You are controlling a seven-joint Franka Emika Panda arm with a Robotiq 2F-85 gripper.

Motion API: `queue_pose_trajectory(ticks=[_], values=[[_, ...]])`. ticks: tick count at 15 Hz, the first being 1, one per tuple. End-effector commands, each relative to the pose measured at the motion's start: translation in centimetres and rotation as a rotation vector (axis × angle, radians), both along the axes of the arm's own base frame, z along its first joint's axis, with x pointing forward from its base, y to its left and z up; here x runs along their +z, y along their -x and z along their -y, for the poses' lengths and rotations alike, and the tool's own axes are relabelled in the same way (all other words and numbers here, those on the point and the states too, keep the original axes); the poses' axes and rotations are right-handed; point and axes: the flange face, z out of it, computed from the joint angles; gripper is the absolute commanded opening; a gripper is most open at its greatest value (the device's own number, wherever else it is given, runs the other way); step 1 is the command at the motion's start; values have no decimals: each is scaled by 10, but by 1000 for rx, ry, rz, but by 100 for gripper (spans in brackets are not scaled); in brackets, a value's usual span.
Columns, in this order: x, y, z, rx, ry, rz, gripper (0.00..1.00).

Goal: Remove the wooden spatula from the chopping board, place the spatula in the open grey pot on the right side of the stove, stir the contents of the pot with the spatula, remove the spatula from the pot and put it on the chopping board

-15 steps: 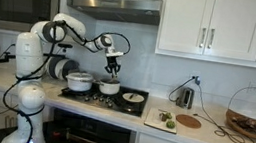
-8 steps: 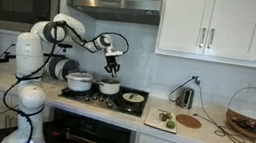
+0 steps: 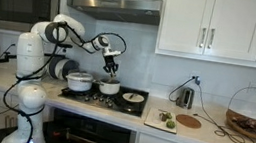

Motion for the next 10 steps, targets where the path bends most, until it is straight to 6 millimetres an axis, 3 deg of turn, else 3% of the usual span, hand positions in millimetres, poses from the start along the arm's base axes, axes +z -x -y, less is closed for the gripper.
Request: queue_pose_trajectory(ticks=[1,2,3,9,10], values=[[6,-1,-14,-6,16,6,17],[7,0,-17,0,14,6,53],[7,1,-19,4,12,7,54],[16,-3,-21,-11,-10,11,98],[20,-5,-19,-22,-24,9,100]])
